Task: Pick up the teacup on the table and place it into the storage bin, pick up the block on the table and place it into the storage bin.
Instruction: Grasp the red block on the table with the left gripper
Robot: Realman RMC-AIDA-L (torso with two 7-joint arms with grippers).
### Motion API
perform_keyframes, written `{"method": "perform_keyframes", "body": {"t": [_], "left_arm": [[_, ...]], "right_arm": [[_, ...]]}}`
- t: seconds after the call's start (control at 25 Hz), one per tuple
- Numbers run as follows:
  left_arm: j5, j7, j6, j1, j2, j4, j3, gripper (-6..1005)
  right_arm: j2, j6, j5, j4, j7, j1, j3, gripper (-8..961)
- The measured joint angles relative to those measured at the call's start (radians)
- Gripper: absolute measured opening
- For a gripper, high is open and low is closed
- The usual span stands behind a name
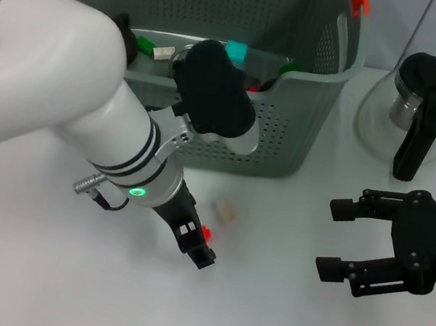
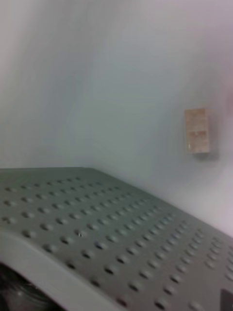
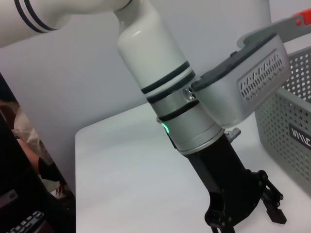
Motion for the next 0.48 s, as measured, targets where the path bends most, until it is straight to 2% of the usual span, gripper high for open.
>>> {"method": "perform_keyframes", "body": {"t": [0.32,0.48], "left_arm": [[0.003,-0.04,-0.041,-0.045,-0.004,-0.088,0.027,778],[0.001,-0.045,-0.045,-0.048,-0.004,-0.093,0.038,751]], "right_arm": [[0.002,0.001,-0.044,0.027,-0.022,0.006,-0.001,931],[0.002,0.016,-0.112,0.048,-0.05,0.014,-0.003,931]]}}
